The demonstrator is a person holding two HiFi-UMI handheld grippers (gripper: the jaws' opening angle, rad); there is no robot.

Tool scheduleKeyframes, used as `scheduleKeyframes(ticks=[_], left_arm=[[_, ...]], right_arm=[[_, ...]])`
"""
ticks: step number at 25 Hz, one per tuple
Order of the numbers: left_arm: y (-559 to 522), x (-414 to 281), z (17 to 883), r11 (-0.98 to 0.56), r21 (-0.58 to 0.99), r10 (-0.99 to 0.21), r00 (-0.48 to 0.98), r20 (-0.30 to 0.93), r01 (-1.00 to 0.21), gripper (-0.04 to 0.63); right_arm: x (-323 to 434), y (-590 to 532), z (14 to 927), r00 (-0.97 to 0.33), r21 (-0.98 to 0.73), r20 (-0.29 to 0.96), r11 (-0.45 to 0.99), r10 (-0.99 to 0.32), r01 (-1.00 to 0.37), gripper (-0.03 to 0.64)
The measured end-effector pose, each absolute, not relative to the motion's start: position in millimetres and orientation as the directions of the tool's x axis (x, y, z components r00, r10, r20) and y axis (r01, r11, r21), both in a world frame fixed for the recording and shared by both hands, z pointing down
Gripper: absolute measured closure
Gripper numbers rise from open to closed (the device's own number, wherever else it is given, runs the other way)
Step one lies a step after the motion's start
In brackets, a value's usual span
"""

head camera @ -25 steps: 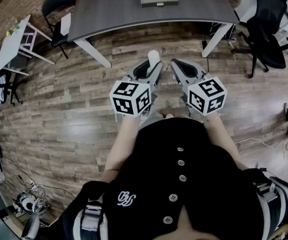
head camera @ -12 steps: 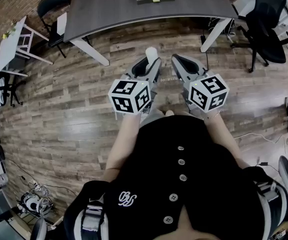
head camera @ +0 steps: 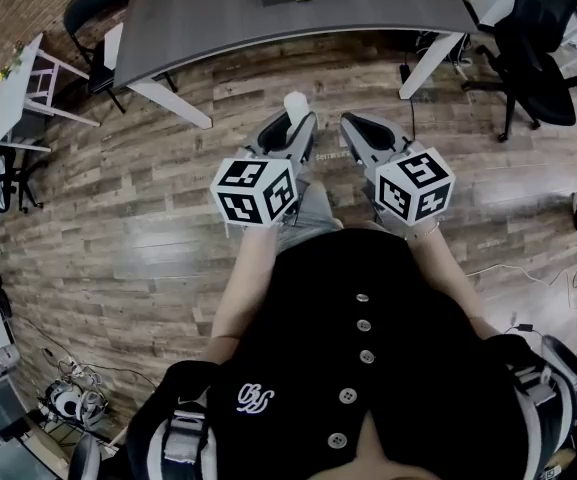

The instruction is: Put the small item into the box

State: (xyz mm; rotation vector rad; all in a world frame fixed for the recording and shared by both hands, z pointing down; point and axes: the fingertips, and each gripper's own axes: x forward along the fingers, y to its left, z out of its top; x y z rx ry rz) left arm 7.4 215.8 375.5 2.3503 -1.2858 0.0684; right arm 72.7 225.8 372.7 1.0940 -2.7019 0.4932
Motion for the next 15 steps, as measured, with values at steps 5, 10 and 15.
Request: scheduleKeyframes(ticks=[5,10,15], left_arm=[[177,4,382,-0.463,0.366,-0.778,0.568,0.267,-0.807,0.466],[113,-5,398,-0.468,0.365,-0.772,0.574,0.274,-0.805,0.466],[25,-29,403,-0.472,0.381,-0.762,0.586,0.278,-0.795,0.466]], right_arm=[[76,189,379,-0.704,-0.247,0.294,0.66,-0.647,-0.709,0.615],[72,125,395,-0.692,-0.268,0.294,0.639,-0.659,-0.721,0.614],[48,34,402,-0.686,-0.256,0.313,0.637,-0.657,-0.727,0.614]])
